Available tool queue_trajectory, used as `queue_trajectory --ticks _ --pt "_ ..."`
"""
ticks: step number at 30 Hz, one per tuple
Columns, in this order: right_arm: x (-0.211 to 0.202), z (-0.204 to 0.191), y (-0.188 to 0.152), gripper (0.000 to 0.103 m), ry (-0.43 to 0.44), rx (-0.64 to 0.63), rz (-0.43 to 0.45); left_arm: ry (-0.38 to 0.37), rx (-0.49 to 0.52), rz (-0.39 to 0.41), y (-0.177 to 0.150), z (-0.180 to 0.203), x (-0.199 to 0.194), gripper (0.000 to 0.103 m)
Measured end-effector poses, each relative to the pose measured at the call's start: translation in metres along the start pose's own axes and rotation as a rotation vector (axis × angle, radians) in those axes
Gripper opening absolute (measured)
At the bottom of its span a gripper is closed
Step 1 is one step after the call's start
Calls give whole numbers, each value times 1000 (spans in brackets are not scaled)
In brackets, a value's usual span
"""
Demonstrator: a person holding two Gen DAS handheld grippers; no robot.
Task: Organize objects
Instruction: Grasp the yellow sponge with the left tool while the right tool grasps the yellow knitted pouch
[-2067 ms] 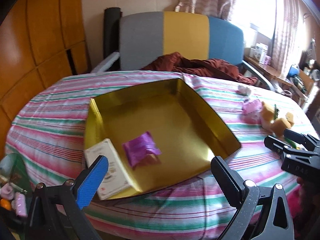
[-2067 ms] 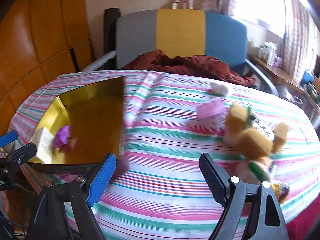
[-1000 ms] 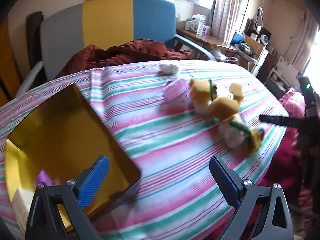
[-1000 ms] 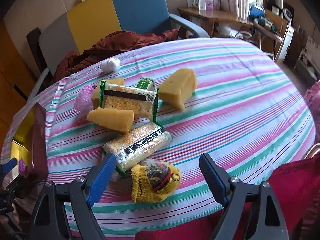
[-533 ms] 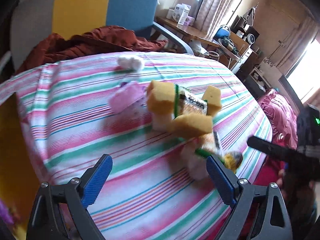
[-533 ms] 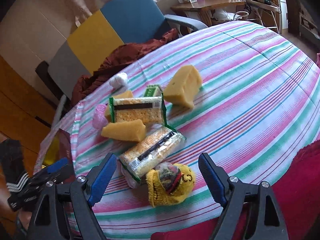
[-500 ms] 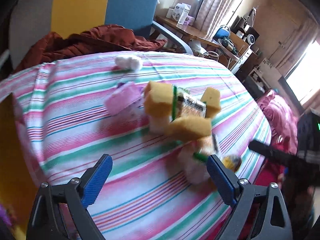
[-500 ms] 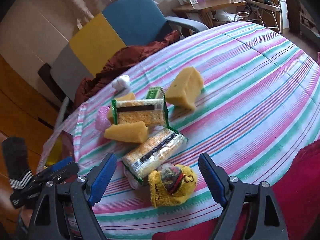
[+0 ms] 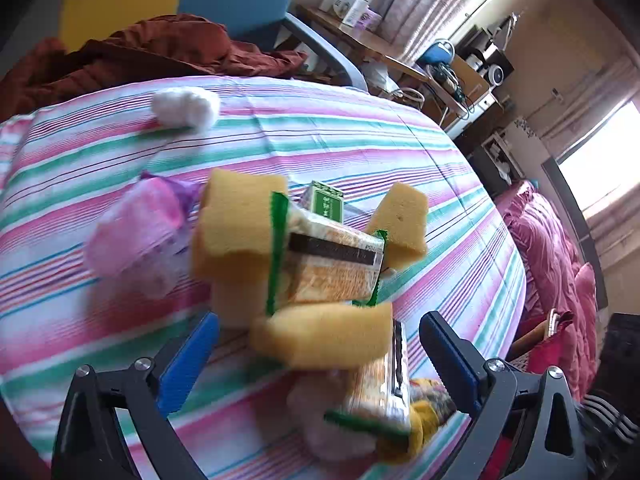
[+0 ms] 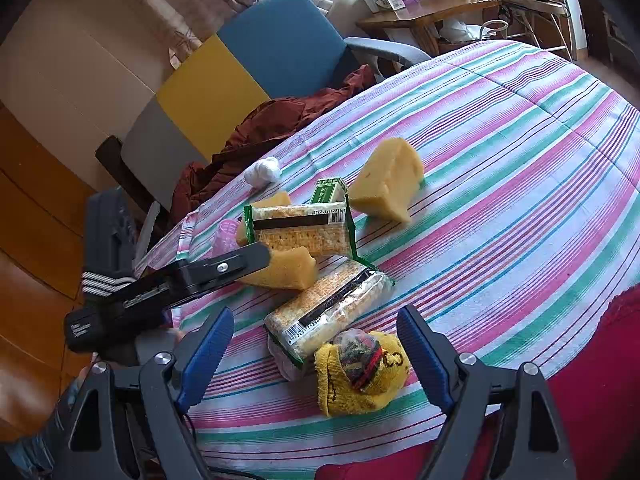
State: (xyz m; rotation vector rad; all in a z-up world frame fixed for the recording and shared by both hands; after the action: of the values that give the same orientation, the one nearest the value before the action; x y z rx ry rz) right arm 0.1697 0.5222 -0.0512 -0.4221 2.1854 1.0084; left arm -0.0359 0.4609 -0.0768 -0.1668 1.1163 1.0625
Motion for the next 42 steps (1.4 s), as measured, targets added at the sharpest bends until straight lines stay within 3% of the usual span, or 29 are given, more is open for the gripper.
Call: queue_trajectory --ticks 3,4,8,14,19,23,30,32,34,39,42 --pt "0 0 0 85 1 0 -3 -5 12 -12 1 2 12 92" --pt "0 0 0 85 0 0 -6 -2 34 -14 -1 3 14 73" --pt "9 -2 0 85 -19 -15 -68 -8 87 -3 -12 1 4 64" --pt "37 -5 -5 85 -70 -48 -246 1 17 47 -27 -37 -37 64" --pt "45 -8 -9 85 -113 -91 -293 45 -19 72 -52 -65 -64 64" --pt "52 -12 -10 85 -158 -144 -352 87 24 85 -79 -69 -78 64" --pt "73 -20 -18 85 -340 -257 -485 132 128 106 -118 -66 -82 64" --pt "79 -23 -20 79 -391 -303 -515 142 150 118 -123 -64 -82 64" --pt "84 -26 -24 62 -461 -361 -540 143 157 126 -124 -64 -82 62" --pt "69 -25 -21 51 -476 -341 -461 121 142 156 -127 -64 -100 60" --pt "47 -21 -24 50 -453 -306 -401 102 145 192 -130 -63 -121 60"
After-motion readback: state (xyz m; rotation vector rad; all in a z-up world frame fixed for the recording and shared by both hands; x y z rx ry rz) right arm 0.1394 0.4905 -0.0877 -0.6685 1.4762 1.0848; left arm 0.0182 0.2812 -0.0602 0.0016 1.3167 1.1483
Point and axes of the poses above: each gripper's, at about its wrist camera, not at the fingertips, and x roughly the way its jaws point, z to its right, y to its top, the point moved 3 cm from there along x, roughly the way its jaws point, and after that the axes turned 7 degrees about -x, right-handed, at the moved point
